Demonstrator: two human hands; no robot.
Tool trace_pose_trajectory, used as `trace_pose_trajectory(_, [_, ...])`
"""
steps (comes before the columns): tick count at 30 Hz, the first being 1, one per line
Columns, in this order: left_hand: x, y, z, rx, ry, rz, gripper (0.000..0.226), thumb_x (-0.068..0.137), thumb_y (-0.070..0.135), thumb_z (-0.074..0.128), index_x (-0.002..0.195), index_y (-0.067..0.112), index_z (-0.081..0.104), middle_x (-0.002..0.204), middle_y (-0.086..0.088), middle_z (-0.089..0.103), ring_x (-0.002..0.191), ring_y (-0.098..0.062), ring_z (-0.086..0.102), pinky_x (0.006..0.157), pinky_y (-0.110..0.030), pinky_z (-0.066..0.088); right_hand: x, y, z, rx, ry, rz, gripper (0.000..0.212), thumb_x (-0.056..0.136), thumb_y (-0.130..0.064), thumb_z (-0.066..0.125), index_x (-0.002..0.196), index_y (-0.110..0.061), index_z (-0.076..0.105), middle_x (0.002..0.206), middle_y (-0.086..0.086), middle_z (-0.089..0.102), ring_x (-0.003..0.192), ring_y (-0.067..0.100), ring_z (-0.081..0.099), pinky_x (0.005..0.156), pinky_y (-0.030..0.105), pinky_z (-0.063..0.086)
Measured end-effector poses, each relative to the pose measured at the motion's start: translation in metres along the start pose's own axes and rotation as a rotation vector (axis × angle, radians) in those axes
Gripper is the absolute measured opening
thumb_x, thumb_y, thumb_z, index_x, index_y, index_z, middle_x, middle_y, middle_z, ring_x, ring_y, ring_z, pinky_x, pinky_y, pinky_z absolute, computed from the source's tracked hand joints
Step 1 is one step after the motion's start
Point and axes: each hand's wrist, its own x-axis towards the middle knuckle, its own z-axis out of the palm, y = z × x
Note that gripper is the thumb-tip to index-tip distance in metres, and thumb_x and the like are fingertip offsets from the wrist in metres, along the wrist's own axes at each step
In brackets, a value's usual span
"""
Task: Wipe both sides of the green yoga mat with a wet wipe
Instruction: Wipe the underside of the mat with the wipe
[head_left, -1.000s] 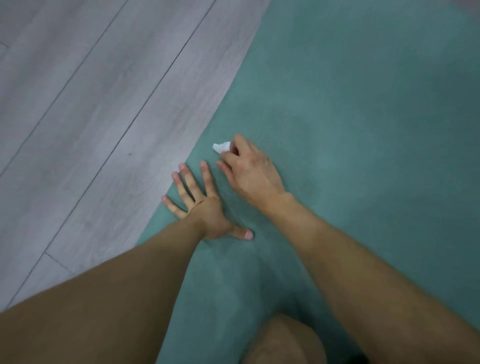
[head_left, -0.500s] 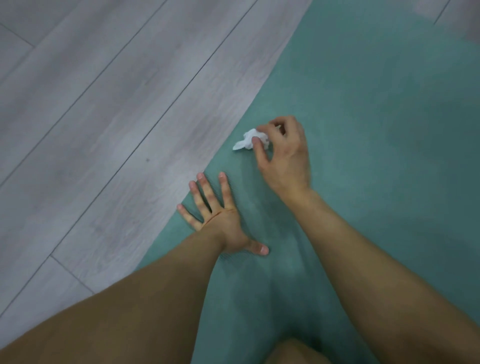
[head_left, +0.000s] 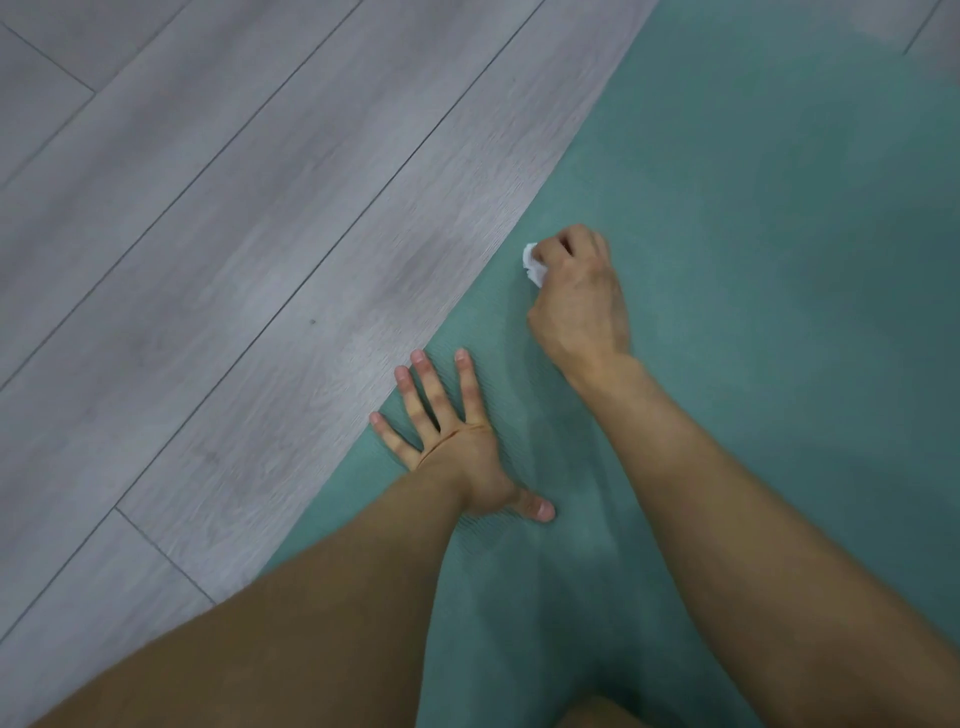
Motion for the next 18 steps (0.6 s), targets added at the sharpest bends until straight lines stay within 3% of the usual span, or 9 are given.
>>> trace_pose_trajectory(5, [0.001, -0.001, 0.002, -0.006, 0.001, 0.012, 0.191, 0.035, 0.079, 0.094, 0.135, 0.028, -0.06, 0.129, -0.013, -0.074, 0.123, -0.036, -0.068, 0.108, -0.079, -0.025, -0.01, 0.01, 0.001, -0.105, 0.096, -0.044, 0.017, 0.093, -0.013, 0.064, 0.103, -0.011, 0.077, 0.11, 0.009, 0.06, 0.105, 0.031, 0.054, 0.085, 0.044, 0.05])
trace_pose_trajectory(9, [0.001, 0.001, 0.001, -0.004, -0.005, 0.003, 0.191, 0.035, 0.079, 0.094, 0.135, 0.027, -0.06, 0.129, -0.014, -0.074, 0.123, -0.037, -0.068, 0.107, -0.078, -0.025, -0.02, -0.004, 0.012, 0.031, 0.114, -0.01, 0.027, 0.091, -0.003, 0.055, 0.11, -0.005, 0.073, 0.11, 0.013, 0.063, 0.104, 0.033, 0.056, 0.09, 0.045, 0.052])
trace_pose_trajectory(12, [0.001, 0.001, 0.0, 0.028, -0.011, -0.027, 0.192, 0.034, 0.079, 0.093, 0.134, 0.024, -0.061, 0.129, -0.016, -0.074, 0.123, -0.038, -0.068, 0.108, -0.078, -0.024, -0.045, -0.033, 0.02, 0.119, -0.131, -0.428, 0.027, 0.09, -0.005, 0.055, 0.112, -0.002, 0.072, 0.111, 0.014, 0.066, 0.105, 0.033, 0.058, 0.09, 0.042, 0.054])
trace_pose_trajectory(14, [0.003, 0.0, 0.001, 0.025, -0.006, -0.025, 0.192, 0.034, 0.08, 0.093, 0.135, 0.024, -0.061, 0.129, -0.017, -0.073, 0.124, -0.038, -0.067, 0.108, -0.079, -0.024, -0.03, -0.005, 0.013, 0.062, -0.109, -0.61, 0.028, 0.09, -0.001, 0.055, 0.11, -0.004, 0.075, 0.107, 0.013, 0.069, 0.102, 0.032, 0.058, 0.086, 0.042, 0.053])
trace_pose_trajectory(15, [0.003, 0.0, 0.002, 0.015, 0.003, -0.015, 0.192, 0.034, 0.08, 0.093, 0.136, 0.025, -0.06, 0.13, -0.016, -0.073, 0.124, -0.038, -0.067, 0.108, -0.079, -0.024, -0.011, 0.018, 0.009, 0.0, -0.016, -0.527, 0.03, 0.088, 0.0, 0.055, 0.108, -0.006, 0.077, 0.103, 0.013, 0.07, 0.099, 0.035, 0.058, 0.083, 0.045, 0.054])
trace_pose_trajectory(18, [0.003, 0.0, 0.003, 0.002, 0.014, 0.007, 0.191, 0.033, 0.079, 0.093, 0.137, 0.027, -0.059, 0.131, -0.015, -0.073, 0.125, -0.037, -0.067, 0.107, -0.079, -0.024, 0.029, 0.062, -0.008, -0.042, 0.196, 0.117, 0.028, 0.091, 0.0, 0.058, 0.108, -0.006, 0.079, 0.098, 0.015, 0.066, 0.099, 0.038, 0.059, 0.081, 0.046, 0.053])
